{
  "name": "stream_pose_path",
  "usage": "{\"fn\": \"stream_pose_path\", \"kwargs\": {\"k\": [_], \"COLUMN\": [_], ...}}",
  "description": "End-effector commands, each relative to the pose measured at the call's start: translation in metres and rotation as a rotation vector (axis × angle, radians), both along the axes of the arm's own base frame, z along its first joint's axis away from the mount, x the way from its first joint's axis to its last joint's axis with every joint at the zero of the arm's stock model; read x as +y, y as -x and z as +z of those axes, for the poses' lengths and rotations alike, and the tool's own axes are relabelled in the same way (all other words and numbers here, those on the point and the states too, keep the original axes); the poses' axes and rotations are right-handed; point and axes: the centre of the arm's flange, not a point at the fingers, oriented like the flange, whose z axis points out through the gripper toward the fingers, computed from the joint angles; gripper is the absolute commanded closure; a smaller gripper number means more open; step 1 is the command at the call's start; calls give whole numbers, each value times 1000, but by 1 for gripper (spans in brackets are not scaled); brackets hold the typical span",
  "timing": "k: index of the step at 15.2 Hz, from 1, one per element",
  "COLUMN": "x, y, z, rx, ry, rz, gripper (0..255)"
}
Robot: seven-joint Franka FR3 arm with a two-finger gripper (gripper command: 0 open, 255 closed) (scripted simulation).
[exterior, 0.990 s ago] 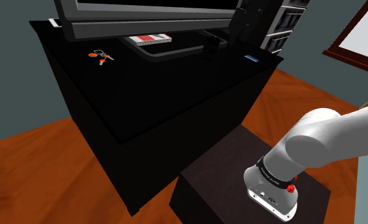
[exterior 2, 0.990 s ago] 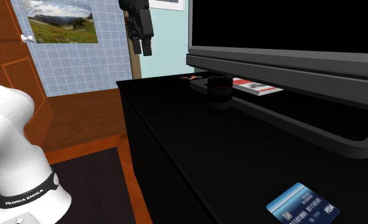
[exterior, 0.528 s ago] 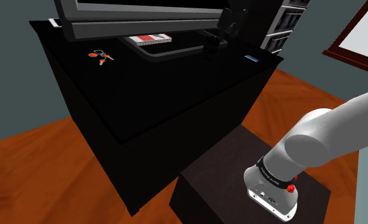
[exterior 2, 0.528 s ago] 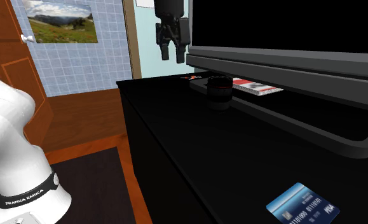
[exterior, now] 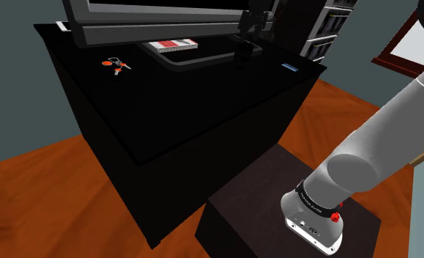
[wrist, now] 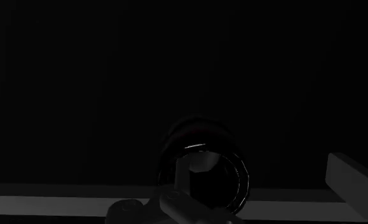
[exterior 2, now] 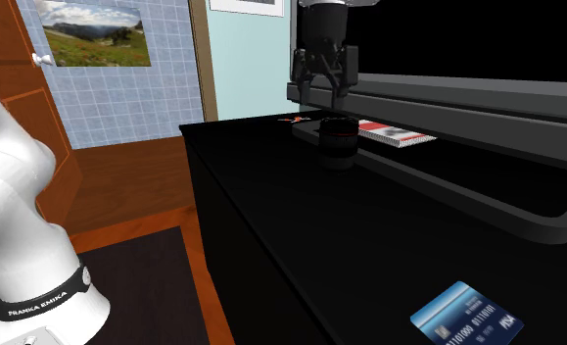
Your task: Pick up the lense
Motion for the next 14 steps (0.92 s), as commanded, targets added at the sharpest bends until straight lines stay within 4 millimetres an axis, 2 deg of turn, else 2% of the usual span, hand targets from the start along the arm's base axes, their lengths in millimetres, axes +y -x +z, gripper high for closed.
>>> {"fn": "stream_pose_path", "kwargs": {"k": [1, 3, 4, 11, 13, 14], "x": [-15, -29, -29, -29, -29, -29], "y": [-24, -47, -48, -48, -48, -49], "z": [-6, -13, -13, -53, -53, -53], "rx": [8, 16, 17, 17, 17, 17], "ry": [0, 0, 0, 0, 0, 0], "rz": [4, 8, 8, 8, 8, 8], "gripper": [0, 0, 0, 0, 0, 255]}}
